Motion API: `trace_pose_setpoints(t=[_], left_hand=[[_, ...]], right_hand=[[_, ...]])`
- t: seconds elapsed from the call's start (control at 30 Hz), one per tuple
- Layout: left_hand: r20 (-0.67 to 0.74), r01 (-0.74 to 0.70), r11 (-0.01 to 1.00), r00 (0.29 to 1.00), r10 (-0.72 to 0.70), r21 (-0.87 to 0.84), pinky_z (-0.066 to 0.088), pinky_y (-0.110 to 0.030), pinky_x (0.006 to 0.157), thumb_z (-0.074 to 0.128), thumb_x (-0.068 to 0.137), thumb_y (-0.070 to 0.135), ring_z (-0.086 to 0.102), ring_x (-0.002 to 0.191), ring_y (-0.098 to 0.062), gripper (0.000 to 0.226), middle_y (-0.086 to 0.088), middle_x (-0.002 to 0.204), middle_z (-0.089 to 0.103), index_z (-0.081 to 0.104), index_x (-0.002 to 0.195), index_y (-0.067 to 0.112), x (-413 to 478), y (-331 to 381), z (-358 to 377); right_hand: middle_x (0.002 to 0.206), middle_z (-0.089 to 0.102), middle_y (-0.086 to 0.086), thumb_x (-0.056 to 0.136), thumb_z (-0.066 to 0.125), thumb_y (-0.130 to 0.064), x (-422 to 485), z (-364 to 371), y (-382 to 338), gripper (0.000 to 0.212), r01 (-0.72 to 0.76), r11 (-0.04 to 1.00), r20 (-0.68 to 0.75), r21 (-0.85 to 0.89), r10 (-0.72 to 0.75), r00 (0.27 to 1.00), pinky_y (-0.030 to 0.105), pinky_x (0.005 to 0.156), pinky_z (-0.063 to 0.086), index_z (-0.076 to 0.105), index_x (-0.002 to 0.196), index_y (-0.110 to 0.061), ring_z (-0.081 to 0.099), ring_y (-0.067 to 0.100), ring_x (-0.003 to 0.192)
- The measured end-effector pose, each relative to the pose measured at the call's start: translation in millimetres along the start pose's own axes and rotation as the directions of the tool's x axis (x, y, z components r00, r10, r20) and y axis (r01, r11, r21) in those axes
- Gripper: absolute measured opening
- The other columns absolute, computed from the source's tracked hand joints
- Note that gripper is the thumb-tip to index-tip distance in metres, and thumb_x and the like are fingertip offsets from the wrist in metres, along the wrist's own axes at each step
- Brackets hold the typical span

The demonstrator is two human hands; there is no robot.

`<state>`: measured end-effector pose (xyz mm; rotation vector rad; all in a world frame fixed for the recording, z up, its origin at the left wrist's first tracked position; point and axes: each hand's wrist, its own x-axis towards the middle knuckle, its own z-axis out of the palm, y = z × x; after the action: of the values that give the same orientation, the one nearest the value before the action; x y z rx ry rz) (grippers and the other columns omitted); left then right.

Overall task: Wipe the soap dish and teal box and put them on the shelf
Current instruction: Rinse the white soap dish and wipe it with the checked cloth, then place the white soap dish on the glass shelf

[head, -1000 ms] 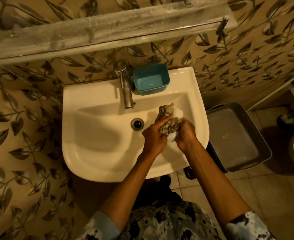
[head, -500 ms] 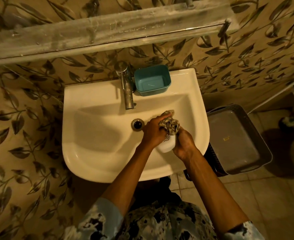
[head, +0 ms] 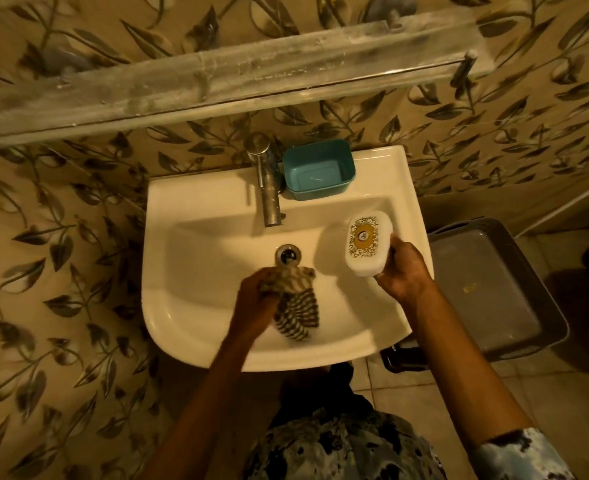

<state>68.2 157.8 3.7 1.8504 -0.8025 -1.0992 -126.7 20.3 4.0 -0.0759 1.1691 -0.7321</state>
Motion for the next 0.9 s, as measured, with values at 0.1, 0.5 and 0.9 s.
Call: trace_pose_setpoints(t=[0.1,0.5,0.9], left_hand=[[-0.134,0.124,0.982,0.981,-0.143,-0.14,0.058,-0.03,0.064,0.062,0.087,0.012,0.072,0.084,-0.022,0.014,-0.008,0.093,0.075,0.072,0.096,0.016,20,14,-46],[-0.047,0.099,0.666,0.979,-0.198,-0.74,0.052,-0.044,0.084,0.025,0.095,0.043,0.059,0.108,-0.03,0.05,-0.013,0.124,0.06,0.054,0.124,0.014,143,84,-109],[-0.661,0.232,0.972,0.735,-0.148,0.04,0.046,-0.039,0.097,0.053,0.092,0.02,0.055,0.117,-0.035,0.038,-0.02,0.127,0.058,0.054,0.124,0.0,141,47,-96]], right_hand=[[0.135,0.055,0.016,0.102,0.035,-0.023,-2,1,4,0.038,-0.022,1.0,0.03,-0.016,0.022,0.999,0.052,0.093,0.043,0.047,0.137,-0.012,0.052,0.033,0.123],[0.11,0.064,0.012,0.103,0.034,-0.026,-13,1,19,0.037,-0.078,0.993,0.064,-0.084,0.084,0.994,0.049,0.087,0.048,0.049,0.134,-0.012,0.062,0.027,0.099],[0.097,0.074,0.011,0.097,0.043,-0.027,-24,18,13,0.032,-0.063,0.98,0.202,-0.191,0.102,0.974,0.041,0.066,0.061,0.058,0.122,-0.012,0.073,0.026,0.085]])
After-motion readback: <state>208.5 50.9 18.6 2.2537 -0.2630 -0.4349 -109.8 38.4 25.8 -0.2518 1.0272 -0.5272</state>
